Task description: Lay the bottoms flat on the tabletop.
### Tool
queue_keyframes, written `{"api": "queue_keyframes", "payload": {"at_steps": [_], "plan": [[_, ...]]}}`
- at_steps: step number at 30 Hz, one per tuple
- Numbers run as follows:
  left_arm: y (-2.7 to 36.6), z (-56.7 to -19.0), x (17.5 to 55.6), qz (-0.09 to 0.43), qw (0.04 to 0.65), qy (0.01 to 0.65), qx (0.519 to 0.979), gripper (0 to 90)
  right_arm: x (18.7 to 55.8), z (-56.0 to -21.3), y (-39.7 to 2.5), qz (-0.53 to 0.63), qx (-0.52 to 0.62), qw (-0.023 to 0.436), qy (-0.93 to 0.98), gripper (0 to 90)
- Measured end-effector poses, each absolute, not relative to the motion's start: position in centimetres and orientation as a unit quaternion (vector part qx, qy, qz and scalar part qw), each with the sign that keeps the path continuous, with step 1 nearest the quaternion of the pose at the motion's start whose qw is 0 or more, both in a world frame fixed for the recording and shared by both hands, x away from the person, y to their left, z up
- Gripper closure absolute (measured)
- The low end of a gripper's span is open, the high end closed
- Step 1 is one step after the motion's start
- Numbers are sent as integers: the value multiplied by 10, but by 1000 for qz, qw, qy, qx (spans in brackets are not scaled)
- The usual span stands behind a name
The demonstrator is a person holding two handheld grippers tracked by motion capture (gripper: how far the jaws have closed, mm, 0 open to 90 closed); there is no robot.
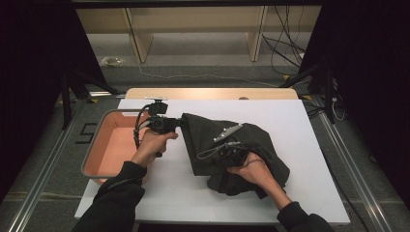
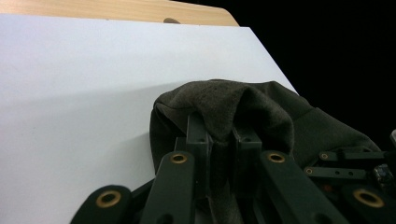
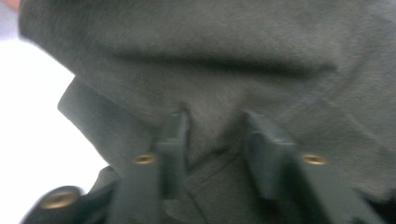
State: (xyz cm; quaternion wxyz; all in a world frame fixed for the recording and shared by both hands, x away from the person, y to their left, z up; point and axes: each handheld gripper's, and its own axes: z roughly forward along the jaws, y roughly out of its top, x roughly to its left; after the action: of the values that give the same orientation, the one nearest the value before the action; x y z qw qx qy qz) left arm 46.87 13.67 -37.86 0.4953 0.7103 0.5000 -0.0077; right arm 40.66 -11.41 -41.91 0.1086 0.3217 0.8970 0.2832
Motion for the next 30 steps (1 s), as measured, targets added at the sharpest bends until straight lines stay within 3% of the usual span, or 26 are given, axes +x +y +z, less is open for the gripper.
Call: {"api": "queue_keyframes", "payload": {"at_steps": [1,4,10,18,30], "plan": [[136,-379,469,-8,495,500,710,800,407,-418,-115,283,323,110,896,766],[136,-380,469,-8,495,501,710,788,408,-415,-117,291,327,101,893,876],[139,-381,468,-14,490,504,712,698,412,-394,-136,325,357,125,867,894],[139,-372,454,0,469,502,727,424,427,-371,-183,368,415,154,818,895],[128,-398,420,11,415,498,761,267,436,-362,-213,386,457,167,784,896]]}}
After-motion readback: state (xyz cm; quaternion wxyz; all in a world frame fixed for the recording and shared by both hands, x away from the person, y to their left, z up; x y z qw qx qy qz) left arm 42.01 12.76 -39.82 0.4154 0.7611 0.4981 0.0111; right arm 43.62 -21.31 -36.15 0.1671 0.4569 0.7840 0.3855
